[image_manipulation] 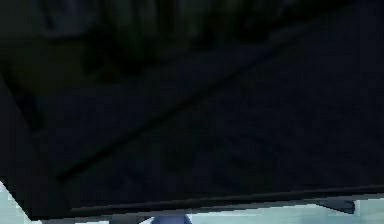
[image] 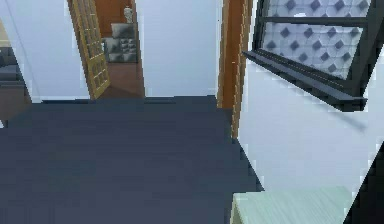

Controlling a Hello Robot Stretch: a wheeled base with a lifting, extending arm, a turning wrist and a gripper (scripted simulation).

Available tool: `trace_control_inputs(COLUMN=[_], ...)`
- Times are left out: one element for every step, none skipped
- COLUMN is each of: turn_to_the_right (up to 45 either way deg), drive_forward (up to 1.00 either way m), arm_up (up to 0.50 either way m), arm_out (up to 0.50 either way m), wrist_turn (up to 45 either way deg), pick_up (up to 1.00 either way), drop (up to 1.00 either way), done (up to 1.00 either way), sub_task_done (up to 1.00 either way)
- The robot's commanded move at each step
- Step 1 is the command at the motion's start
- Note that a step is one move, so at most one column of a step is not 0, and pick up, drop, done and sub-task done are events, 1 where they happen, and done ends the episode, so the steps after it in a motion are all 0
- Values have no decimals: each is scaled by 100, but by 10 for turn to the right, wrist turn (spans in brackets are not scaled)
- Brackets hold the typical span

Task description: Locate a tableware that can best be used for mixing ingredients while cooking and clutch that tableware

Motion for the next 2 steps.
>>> trace_control_inputs(turn_to_the_right=[0, 0], drive_forward=[0, 0], arm_up=[0, 10], arm_out=[0, 0], wrist_turn=[0, 0], pick_up=[100, 0], drop=[0, 0], done=[0, 0], sub_task_done=[0, 0])
